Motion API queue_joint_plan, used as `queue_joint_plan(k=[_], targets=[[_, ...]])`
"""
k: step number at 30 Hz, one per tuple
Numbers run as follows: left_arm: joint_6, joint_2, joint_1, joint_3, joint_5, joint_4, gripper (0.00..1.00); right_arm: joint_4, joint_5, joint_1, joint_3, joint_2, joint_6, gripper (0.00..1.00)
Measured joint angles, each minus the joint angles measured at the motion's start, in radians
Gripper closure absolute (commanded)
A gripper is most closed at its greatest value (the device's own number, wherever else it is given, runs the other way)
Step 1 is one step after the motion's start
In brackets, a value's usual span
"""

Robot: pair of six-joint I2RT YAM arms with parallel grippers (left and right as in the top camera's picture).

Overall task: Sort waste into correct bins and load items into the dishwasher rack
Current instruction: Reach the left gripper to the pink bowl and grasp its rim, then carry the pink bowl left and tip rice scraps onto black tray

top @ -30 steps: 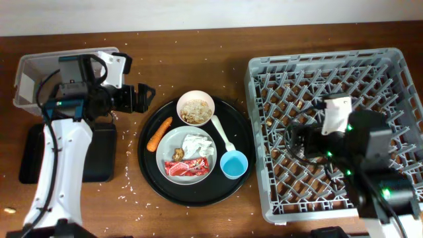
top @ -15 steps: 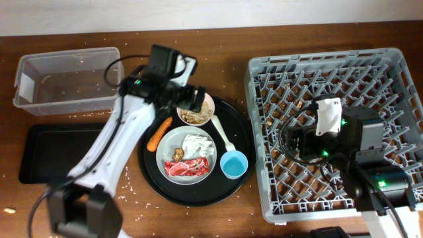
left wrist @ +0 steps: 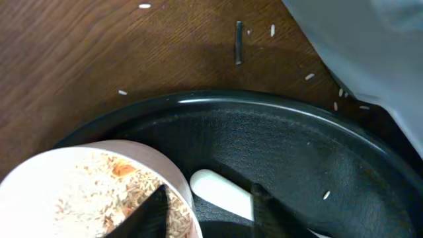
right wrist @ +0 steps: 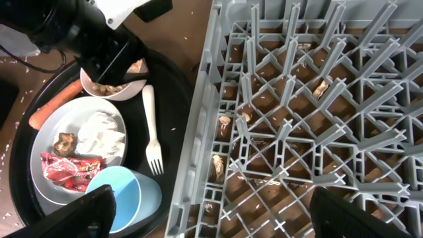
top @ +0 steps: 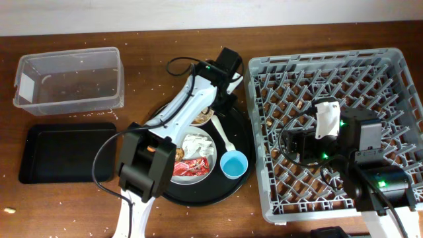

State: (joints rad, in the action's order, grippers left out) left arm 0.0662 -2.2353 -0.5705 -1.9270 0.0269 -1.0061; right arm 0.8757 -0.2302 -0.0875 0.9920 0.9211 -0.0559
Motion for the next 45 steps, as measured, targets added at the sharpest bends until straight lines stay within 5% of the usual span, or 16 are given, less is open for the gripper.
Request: queue_joint_plan(k=[5, 14, 31, 45], targets=[[-0.061, -0.024, -0.002, 0.0, 0.061, 0.003, 0.71, 0.005, 0.0, 0.0, 0.0, 0.0, 0.0, 0.07], [-0.126, -0.054, -0.002, 0.0, 0.106, 0.008, 0.91, 0.018, 0.0, 0.0, 0.0, 0.035, 0.0, 0.08], [-0.158, -0.065, 0.0, 0.001, 0.147, 0.011, 0.99, 0.029, 0.0, 0.0, 0.0, 0.053, 0.0, 0.08], [-0.157, -0.11, 0.091, -0.377, 0.142, -0.446, 0.99, 0.029, 0.0, 0.0, 0.0, 0.054, 0.0, 0.08]])
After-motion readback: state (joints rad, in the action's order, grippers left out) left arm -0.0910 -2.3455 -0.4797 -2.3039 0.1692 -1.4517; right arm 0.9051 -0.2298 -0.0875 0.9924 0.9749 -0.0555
